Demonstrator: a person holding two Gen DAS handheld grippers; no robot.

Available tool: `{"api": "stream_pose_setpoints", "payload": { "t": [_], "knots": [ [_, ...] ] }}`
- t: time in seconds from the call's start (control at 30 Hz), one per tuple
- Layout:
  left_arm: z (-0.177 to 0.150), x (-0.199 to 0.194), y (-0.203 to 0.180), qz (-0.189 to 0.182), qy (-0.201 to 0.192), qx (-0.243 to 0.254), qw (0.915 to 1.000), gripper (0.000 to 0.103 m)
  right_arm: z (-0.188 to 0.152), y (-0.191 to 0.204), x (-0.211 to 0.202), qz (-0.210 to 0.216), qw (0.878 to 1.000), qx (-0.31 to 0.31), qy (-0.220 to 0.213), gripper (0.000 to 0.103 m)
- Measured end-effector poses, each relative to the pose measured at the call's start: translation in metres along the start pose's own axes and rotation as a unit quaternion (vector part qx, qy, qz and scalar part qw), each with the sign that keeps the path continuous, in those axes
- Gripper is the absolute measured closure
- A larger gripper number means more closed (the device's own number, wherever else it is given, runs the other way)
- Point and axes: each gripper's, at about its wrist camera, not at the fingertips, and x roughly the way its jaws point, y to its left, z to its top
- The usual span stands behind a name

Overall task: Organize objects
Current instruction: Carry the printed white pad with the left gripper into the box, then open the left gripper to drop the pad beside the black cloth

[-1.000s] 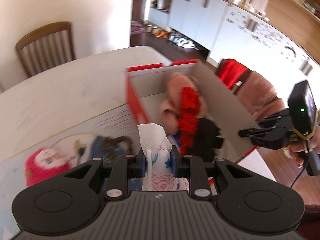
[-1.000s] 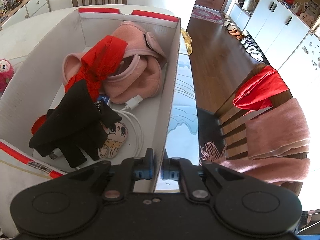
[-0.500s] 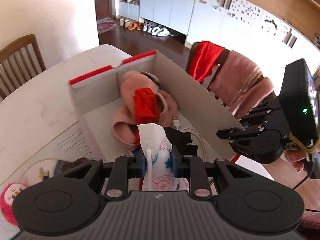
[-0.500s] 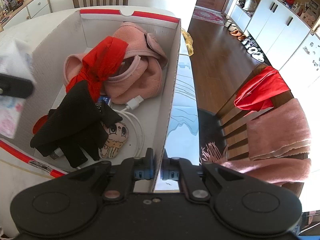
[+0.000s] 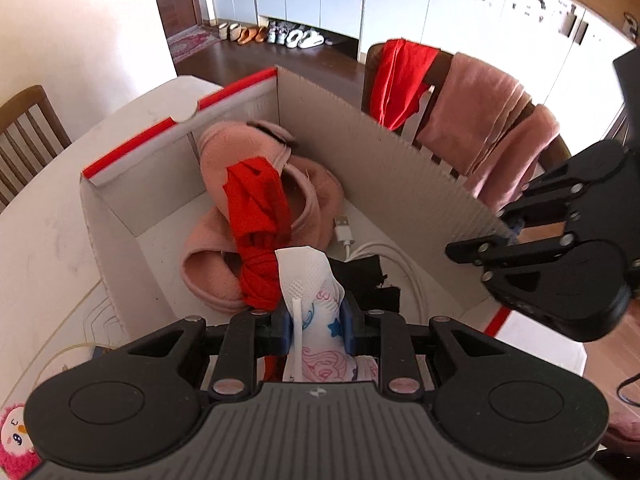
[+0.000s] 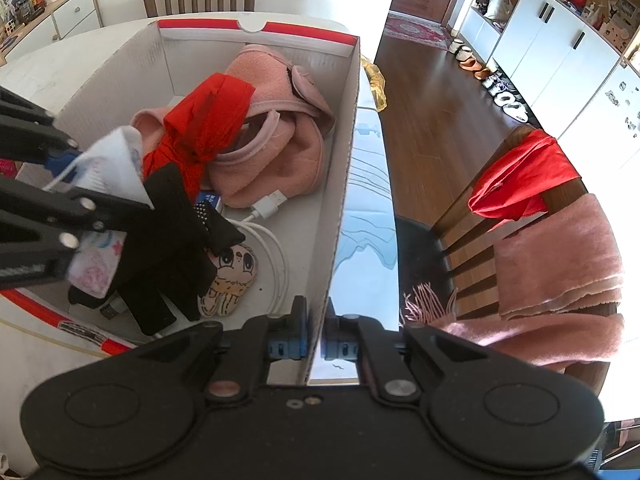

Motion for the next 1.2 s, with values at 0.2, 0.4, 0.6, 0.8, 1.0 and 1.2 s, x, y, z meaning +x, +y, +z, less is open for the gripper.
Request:
{"api": "stream_pose_setpoints", "payload": {
  "t": [0.2, 0.4, 0.6, 0.8, 1.0, 1.2],
  "knots": [
    [-0.003, 0.014, -0.003, -0.006, 0.019, 0.008, 0.9998, 0.081, 0.0, 0.0, 0.0, 0.001, 1.0, 0.001, 0.0, 0.098],
    [-0.008, 0.02, -0.001, -0.016, 0.031, 0.004, 0.9994, 0.075, -0.001, -0.001, 0.0, 0.005, 1.0, 0.005, 0.0, 0.098],
    [-0.011, 0.02, -0.002, -0.021, 0.03, 0.003, 0.9993, 0.047, -0.001, -0.001, 0.001, 0.005, 1.0, 0.006, -0.001, 0.097],
    [-0.012, 0.011, 0.002, -0.028, 0.02, -0.012, 0.9994, 0.043, -0.002, -0.002, 0.001, 0.005, 1.0, 0.005, -0.002, 0.097],
    [-0.011, -0.003, 0.007, -0.03, 0.005, -0.031, 0.9991, 0.043, -0.002, -0.002, 0.002, 0.005, 1.0, 0.004, -0.002, 0.097],
    [-0.011, -0.017, 0.014, -0.031, -0.011, -0.047, 0.9984, 0.038, -0.001, -0.002, 0.001, 0.006, 1.0, 0.003, -0.002, 0.097]
  ]
}}
